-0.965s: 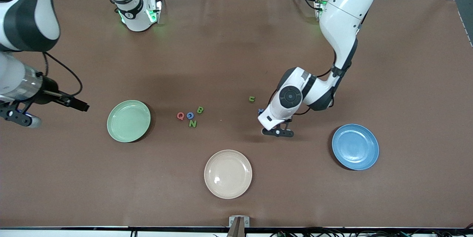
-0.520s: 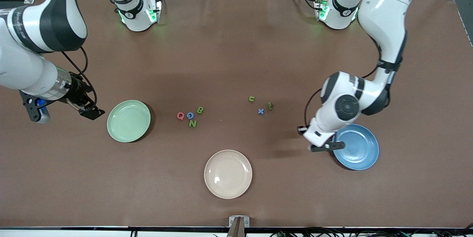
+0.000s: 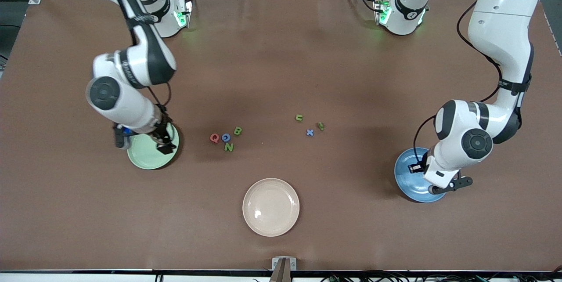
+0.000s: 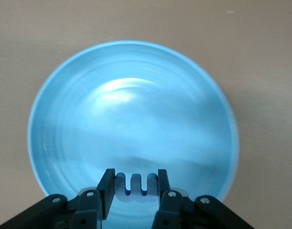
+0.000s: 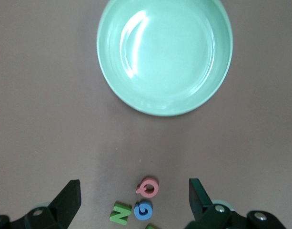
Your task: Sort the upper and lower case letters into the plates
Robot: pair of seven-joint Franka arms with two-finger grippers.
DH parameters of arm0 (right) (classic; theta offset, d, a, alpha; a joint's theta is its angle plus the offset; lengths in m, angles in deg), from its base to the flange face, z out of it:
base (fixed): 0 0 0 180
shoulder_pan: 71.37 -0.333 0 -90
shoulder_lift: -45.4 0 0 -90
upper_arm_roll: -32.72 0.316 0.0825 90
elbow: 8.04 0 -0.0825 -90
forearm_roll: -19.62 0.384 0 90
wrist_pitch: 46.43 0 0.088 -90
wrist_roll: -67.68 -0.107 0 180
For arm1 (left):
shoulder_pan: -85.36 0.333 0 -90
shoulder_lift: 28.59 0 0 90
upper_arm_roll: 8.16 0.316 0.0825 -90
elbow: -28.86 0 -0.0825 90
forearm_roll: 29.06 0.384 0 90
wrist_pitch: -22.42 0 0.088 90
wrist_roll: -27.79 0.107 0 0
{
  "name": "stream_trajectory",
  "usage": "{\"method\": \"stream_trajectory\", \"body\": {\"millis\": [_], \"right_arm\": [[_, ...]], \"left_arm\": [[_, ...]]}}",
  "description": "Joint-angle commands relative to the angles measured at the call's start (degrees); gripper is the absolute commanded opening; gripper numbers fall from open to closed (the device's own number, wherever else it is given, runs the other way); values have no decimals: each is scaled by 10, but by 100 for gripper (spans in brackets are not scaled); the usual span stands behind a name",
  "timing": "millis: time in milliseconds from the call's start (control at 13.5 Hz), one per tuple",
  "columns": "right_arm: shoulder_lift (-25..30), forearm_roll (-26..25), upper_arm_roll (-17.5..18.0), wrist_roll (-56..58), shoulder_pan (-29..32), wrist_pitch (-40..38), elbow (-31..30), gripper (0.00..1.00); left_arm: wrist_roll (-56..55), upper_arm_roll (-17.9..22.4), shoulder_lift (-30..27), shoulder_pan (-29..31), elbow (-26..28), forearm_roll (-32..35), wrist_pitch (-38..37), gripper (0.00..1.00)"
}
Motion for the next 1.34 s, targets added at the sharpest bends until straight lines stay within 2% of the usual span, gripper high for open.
{"method": "stream_trajectory", "body": {"millis": [0,74,371,594,742,817,1039,1262], "right_arm": [[-63,-1,-5,-75,-33,40,21,100],[-82,-1,-5,-88,-40,43,30,100],[-121,14,-4,-102,-57,73,31,100],[-128,14,-4,-107,-62,85,28,97],[-143,14,-4,-117,-71,101,26,96],[-145,15,-4,-123,-76,111,20,96],[-145,14,-4,-123,-79,141,-6,95],[-142,14,-4,-123,-79,169,-29,95]], "left_arm": [[13,-6,14,21,3,18,4,60],[14,-6,12,24,8,18,-1,99],[-7,-34,-36,2,6,9,-83,100],[-60,-98,-51,0,12,8,-96,99],[-135,-140,-45,-5,22,9,-91,97],[-169,-149,-42,-17,27,9,-86,94],[-302,-152,-31,-70,57,8,-39,84],[-381,-152,-9,-116,64,8,7,76]]}}
